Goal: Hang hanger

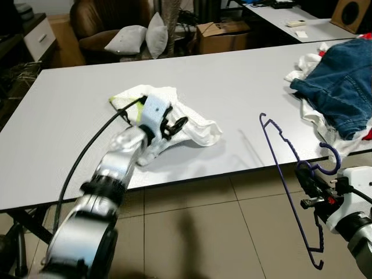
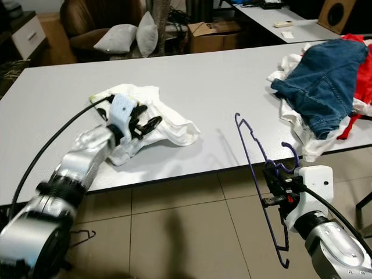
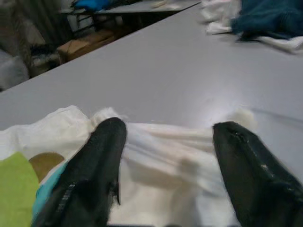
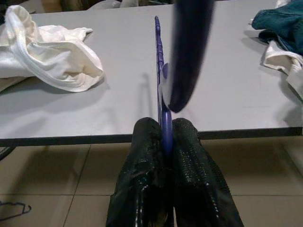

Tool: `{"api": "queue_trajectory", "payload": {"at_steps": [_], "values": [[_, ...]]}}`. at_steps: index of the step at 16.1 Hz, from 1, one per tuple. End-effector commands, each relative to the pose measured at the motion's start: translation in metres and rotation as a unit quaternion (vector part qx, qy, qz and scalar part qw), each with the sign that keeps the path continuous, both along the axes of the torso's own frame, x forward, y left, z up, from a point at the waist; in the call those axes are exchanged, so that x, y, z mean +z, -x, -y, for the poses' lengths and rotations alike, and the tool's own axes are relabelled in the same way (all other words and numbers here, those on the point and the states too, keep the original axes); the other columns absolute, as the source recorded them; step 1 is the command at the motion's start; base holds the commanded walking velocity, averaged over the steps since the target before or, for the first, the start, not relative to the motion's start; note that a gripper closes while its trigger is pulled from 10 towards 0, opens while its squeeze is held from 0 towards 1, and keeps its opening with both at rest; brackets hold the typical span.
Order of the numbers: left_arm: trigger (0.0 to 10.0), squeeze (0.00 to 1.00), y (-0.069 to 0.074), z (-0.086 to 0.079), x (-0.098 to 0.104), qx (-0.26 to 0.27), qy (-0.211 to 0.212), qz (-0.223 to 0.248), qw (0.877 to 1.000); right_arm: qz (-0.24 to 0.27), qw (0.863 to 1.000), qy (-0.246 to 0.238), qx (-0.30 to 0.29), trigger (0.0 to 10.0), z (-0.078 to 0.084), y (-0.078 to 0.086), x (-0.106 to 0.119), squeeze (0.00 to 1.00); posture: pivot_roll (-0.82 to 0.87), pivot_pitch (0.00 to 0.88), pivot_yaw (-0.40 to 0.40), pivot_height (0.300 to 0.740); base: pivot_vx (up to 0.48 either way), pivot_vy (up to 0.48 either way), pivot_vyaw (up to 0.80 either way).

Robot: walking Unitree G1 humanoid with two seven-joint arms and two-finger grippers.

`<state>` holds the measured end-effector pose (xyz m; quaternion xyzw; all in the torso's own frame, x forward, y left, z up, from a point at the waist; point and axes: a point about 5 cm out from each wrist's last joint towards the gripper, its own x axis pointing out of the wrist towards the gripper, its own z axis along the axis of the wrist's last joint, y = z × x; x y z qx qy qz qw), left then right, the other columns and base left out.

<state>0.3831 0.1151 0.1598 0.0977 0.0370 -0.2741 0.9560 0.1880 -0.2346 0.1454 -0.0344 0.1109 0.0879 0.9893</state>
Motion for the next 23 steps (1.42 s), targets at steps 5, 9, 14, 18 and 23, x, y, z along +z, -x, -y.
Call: {"api": "queue_trajectory", "payload": {"at_steps": [5, 9, 14, 18, 23], "values": [[10.0, 0.00, -0.009, -0.006, -0.022, 0.110, 0.064, -0.121, 0.984, 0.003, 1.000, -0.005, -0.011, 10.0, -0.006, 0.010, 0.001, 0.00, -0.23, 0.000, 0.138, 0.740, 0.000, 0.000, 0.00], [0.0, 0.00, -0.002, 0.003, -0.042, 0.117, 0.090, -0.172, 0.974, 0.002, 1.000, -0.005, -0.011, 10.0, -0.011, 0.012, -0.001, 0.00, -0.24, 0.000, 0.142, 0.740, 0.000, 0.000, 0.00], [0.0, 0.00, -0.001, -0.005, -0.043, 0.124, 0.107, -0.166, 0.972, 0.004, 1.000, -0.002, -0.004, 10.0, -0.011, 0.005, 0.000, 0.00, -0.23, 0.000, 0.130, 0.740, 0.000, 0.000, 0.00], [0.0, 0.00, 0.001, -0.006, -0.047, 0.115, 0.118, -0.170, 0.971, 0.002, 1.000, -0.001, 0.004, 10.0, -0.015, 0.001, -0.004, 0.00, -0.21, 0.000, 0.119, 0.740, 0.000, 0.000, 0.00], [0.0, 0.00, 0.003, -0.002, -0.047, 0.114, 0.148, -0.163, 0.969, 0.008, 1.000, 0.002, 0.012, 10.0, -0.017, -0.005, -0.002, 0.00, -0.21, 0.000, 0.111, 0.740, 0.000, 0.000, 0.00]]}}
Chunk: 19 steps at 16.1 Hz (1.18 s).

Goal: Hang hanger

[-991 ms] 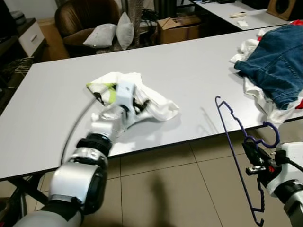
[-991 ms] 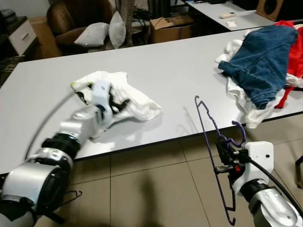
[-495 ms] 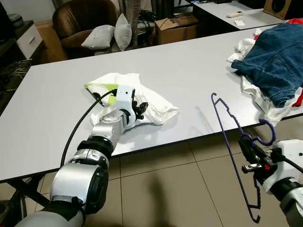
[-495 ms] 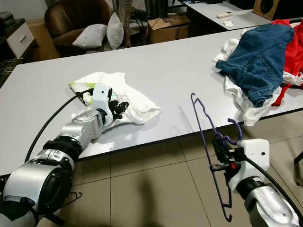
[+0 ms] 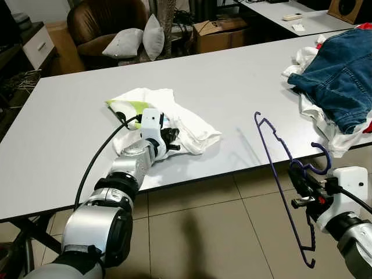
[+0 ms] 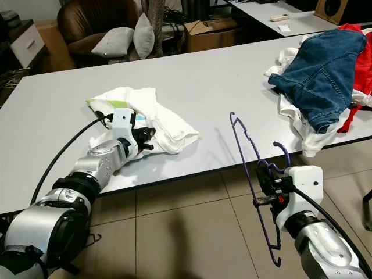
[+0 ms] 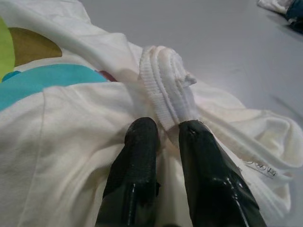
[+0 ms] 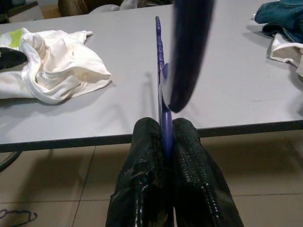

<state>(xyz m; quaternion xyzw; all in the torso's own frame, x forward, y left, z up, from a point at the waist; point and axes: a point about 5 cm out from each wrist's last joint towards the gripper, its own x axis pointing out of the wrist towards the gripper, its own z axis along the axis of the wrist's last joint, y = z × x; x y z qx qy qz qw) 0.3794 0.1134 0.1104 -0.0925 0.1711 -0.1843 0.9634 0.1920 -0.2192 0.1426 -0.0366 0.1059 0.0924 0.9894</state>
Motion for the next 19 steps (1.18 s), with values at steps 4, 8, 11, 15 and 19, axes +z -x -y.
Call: {"api": "queue_trajectory", "payload": {"at_steps": [4, 8, 11, 15, 19], "values": [[0.0, 0.00, -0.013, -0.015, 0.031, 0.036, 0.030, 0.065, 0.997, 0.009, 1.000, 0.005, -0.002, 10.0, 0.001, -0.001, 0.003, 0.00, -0.22, 0.000, 0.121, 0.740, 0.000, 0.000, 0.00], [0.0, 0.00, -0.023, -0.042, 0.106, 0.025, 0.199, 0.219, 0.955, 0.019, 1.000, 0.009, -0.023, 10.0, 0.004, 0.000, 0.003, 0.00, -0.22, 0.000, 0.142, 0.740, 0.000, 0.000, 0.00], [0.0, 0.00, -0.018, -0.062, 0.096, 0.006, 0.079, 0.202, 0.976, 0.013, 1.000, 0.000, -0.022, 10.0, 0.004, 0.003, 0.001, 0.00, -0.20, 0.000, 0.133, 0.740, 0.000, 0.000, 0.00], [10.0, 0.00, 0.005, -0.120, 0.036, 0.126, -0.206, 0.099, 0.965, 0.004, 1.000, -0.008, 0.019, 10.0, -0.008, 0.004, 0.000, 0.00, -0.20, 0.000, 0.133, 0.740, 0.000, 0.000, 0.00], [10.0, 0.00, 0.024, -0.133, -0.001, 0.077, -0.323, 0.001, 0.943, 0.000, 1.000, -0.006, 0.028, 10.0, -0.009, 0.005, -0.001, 0.00, -0.19, 0.000, 0.123, 0.740, 0.000, 0.000, 0.00]]}}
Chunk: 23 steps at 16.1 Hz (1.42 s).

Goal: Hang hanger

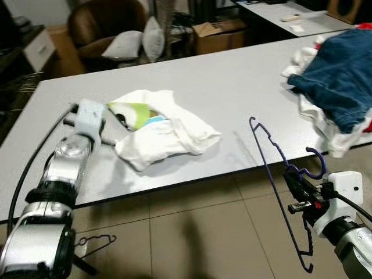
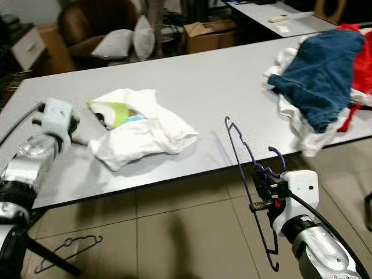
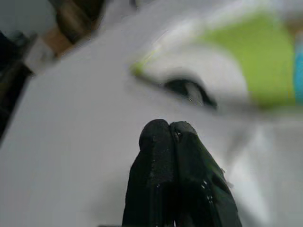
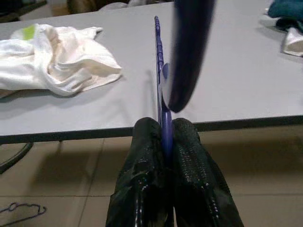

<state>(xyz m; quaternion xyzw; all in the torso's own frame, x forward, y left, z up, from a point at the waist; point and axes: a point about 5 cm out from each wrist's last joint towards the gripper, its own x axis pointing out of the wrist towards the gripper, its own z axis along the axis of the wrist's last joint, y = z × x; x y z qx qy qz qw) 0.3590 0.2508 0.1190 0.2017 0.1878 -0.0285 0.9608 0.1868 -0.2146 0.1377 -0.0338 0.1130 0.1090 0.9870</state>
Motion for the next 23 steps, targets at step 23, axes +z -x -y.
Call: {"api": "queue_trajectory", "payload": {"at_steps": [23], "values": [[10.0, 0.00, -0.004, 0.123, -0.001, -0.178, 0.167, 0.030, 0.969, 0.009, 1.000, 0.021, 0.008, 10.0, 0.001, -0.001, 0.008, 0.00, -0.26, 0.000, 0.137, 0.740, 0.000, 0.000, 0.00]]}}
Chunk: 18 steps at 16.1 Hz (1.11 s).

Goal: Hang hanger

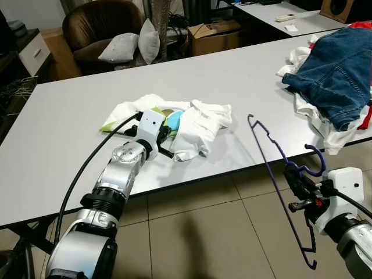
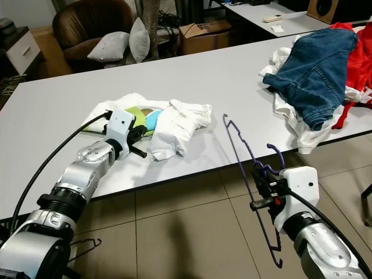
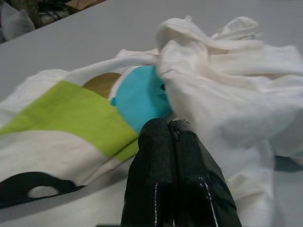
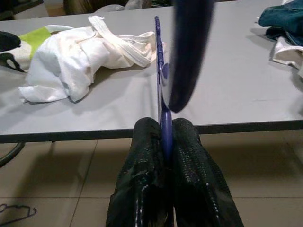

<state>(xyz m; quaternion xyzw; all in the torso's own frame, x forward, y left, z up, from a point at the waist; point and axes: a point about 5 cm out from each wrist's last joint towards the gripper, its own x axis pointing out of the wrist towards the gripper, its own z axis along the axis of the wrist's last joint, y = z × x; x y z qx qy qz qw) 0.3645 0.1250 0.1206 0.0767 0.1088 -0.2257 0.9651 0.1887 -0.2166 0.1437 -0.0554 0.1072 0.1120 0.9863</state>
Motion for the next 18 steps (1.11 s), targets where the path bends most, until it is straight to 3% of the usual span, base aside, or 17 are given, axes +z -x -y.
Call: {"api": "queue_trajectory", "payload": {"at_steps": [1, 2, 3, 7, 11, 12, 13, 14, 15, 16, 18], "values": [[10.0, 0.00, 0.001, 0.000, -0.002, 0.004, 0.023, -0.006, 1.000, 0.000, 1.000, 0.002, -0.002, 10.0, 0.000, 0.001, 0.002, 0.00, -0.26, 0.000, 0.137, 0.740, 0.000, 0.000, 0.00], [10.0, 0.00, 0.000, 0.005, -0.001, 0.004, 0.059, -0.009, 0.998, 0.000, 1.000, 0.001, -0.004, 10.0, 0.001, 0.001, 0.002, 0.00, -0.25, 0.000, 0.136, 0.740, 0.000, 0.000, 0.00], [10.0, 1.00, -0.001, 0.015, 0.000, 0.003, 0.103, -0.012, 0.995, 0.000, 1.000, 0.001, -0.005, 10.0, 0.002, 0.001, 0.002, 0.00, -0.26, 0.000, 0.135, 0.740, 0.000, 0.000, 0.00], [10.0, 1.00, -0.008, 0.026, 0.004, 0.011, 0.117, 0.002, 0.993, -0.002, 1.000, 0.003, -0.006, 10.0, 0.002, 0.004, 0.002, 0.00, -0.28, 0.000, 0.151, 0.740, 0.000, 0.000, 0.00], [10.0, 1.00, -0.012, 0.051, 0.018, -0.066, 0.124, 0.024, 0.990, -0.003, 1.000, 0.003, -0.019, 10.0, 0.004, 0.011, 0.002, 0.00, -0.30, 0.000, 0.176, 0.740, 0.000, 0.000, 0.00], [10.0, 1.00, -0.013, 0.055, 0.021, -0.070, 0.121, 0.027, 0.990, -0.002, 1.000, 0.003, -0.022, 10.0, 0.004, 0.011, 0.003, 0.00, -0.30, 0.000, 0.176, 0.740, 0.000, 0.000, 0.00], [10.0, 1.00, -0.016, 0.070, 0.027, -0.084, 0.087, 0.035, 0.992, -0.004, 1.000, 0.003, -0.025, 10.0, 0.003, 0.013, 0.002, 0.00, -0.30, 0.000, 0.179, 0.740, 0.000, 0.000, 0.00], [10.0, 0.00, -0.017, 0.075, 0.028, -0.084, 0.061, 0.040, 0.994, -0.004, 1.000, 0.003, -0.026, 10.0, 0.003, 0.014, 0.003, 0.00, -0.31, 0.000, 0.181, 0.740, 0.000, 0.000, 0.00], [10.0, 0.00, -0.018, 0.078, 0.028, -0.082, 0.048, 0.039, 0.995, -0.004, 1.000, 0.004, -0.026, 10.0, 0.004, 0.014, 0.003, 0.00, -0.31, 0.000, 0.185, 0.740, 0.000, 0.000, 0.00], [10.0, 0.00, -0.018, 0.081, 0.022, -0.061, -0.002, 0.034, 0.998, -0.003, 1.000, 0.006, -0.030, 10.0, 0.004, 0.015, 0.005, 0.00, -0.33, 0.000, 0.193, 0.740, 0.000, 0.000, 0.00], [10.0, 0.00, -0.012, 0.071, -0.006, -0.032, -0.116, -0.005, 0.993, -0.006, 0.999, 0.009, -0.033, 10.0, 0.003, 0.020, 0.006, 0.00, -0.35, 0.000, 0.202, 0.740, 0.000, 0.000, 0.00]]}}
